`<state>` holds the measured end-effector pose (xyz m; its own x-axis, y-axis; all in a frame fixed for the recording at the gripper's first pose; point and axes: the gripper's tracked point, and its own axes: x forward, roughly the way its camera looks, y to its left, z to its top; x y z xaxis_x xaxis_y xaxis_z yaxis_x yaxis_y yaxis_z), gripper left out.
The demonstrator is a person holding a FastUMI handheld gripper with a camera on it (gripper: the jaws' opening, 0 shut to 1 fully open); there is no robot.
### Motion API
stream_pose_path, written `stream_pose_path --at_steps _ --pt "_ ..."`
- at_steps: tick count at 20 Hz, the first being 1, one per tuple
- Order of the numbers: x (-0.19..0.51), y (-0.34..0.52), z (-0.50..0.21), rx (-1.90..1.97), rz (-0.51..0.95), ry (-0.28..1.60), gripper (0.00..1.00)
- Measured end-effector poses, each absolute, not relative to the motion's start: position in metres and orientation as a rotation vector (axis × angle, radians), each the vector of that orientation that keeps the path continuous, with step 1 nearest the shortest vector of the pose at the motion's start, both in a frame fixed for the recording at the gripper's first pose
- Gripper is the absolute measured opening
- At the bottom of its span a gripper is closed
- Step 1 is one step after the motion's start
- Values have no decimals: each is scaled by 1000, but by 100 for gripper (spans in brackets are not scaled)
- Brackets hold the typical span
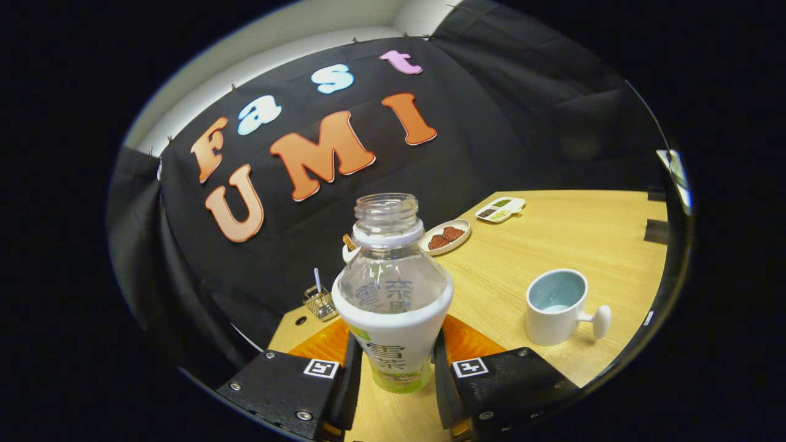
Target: Take the bottle from table, then pour the juice into the cup, finally place the bottle on the coaster
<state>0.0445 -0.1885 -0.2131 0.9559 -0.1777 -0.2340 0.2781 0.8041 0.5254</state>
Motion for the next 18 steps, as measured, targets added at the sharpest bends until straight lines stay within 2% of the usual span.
stream_pose_path --at_steps 18 --pt "59 -229 -222 1196 -235 63 53"
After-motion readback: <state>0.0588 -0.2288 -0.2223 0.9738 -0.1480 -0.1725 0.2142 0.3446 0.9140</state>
